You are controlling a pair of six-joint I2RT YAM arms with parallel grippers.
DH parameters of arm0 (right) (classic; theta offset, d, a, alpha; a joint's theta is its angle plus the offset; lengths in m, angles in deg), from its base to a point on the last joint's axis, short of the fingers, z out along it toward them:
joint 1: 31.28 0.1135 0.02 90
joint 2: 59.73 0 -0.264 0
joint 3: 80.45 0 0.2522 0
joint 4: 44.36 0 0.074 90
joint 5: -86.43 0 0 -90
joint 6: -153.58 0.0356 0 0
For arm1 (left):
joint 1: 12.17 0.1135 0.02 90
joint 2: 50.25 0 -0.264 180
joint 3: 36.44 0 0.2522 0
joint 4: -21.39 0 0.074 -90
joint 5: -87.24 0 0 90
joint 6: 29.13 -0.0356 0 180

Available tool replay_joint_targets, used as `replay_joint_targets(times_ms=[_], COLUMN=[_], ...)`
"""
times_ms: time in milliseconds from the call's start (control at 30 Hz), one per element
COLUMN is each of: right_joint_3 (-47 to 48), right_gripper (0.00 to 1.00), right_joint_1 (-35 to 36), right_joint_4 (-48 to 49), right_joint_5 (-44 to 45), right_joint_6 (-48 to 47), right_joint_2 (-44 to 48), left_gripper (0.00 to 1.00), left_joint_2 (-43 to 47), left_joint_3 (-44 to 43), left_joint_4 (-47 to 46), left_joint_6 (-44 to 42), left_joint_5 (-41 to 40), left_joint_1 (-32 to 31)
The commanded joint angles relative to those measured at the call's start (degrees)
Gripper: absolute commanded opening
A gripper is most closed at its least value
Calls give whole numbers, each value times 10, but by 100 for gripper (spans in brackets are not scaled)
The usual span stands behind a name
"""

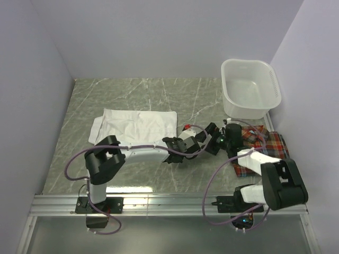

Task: Fold and stack the long sleeve shirts
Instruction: Fold the shirt

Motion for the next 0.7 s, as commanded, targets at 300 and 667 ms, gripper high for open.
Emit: replay_joint_targets(times_ms=[300, 667], right_joint_3=[121, 163], right_gripper=[100, 84], right_joint_1=[111, 156], right_joint_4=[209, 250], right_joint_5=[-35, -45], right_joint_6=[126, 137], right_joint_2=[-231, -346], left_gripper=[1, 1], left_joint_2=[92, 92], left_joint_3=[6, -19], left_joint_4=[-21, -40], left_joint_6=[30, 37], left_joint_5=[71, 111], left_joint_1=[0, 0])
